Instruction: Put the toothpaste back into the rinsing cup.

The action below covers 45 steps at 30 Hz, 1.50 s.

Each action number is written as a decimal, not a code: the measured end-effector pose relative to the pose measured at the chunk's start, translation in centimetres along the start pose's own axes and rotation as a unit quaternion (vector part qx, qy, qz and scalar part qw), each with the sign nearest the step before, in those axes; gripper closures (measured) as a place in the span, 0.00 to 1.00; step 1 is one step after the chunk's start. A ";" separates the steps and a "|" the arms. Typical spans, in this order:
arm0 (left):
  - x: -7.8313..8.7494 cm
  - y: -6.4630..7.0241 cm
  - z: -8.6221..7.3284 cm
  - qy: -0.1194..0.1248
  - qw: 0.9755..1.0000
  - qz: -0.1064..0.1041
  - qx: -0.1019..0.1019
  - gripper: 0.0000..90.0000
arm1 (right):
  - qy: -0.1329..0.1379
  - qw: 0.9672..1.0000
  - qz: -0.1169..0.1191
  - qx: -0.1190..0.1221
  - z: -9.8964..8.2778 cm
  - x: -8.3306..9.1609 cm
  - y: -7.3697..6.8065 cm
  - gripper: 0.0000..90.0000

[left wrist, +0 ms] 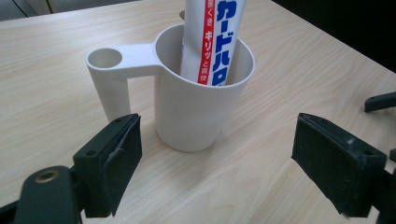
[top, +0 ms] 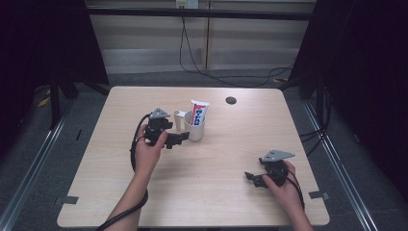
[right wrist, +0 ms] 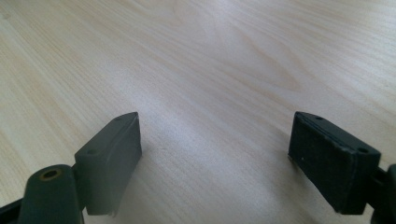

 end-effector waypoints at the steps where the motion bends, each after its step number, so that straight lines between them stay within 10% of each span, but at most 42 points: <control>1: 0.1 0.0 -0.1 0.001 1.000 0.000 0.002 0.18 | 0.000 1.000 0.000 0.000 0.0 0.0 0.0 0.19; 45: 1.0 -1.0 -5.4 -0.016 1.000 -0.004 0.011 0.18 | 0.000 1.000 0.000 -0.001 0.0 0.0 0.0 0.19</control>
Point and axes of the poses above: each handheld gripper's, and its own axes: x roughly backward along the jaws, z roughly out of its top, y roughly to its right, the point moved 4 cm from there along -x, roughly forward along the jaws, and after that the axes turned 4 degrees about z, right-handed, at the moved point
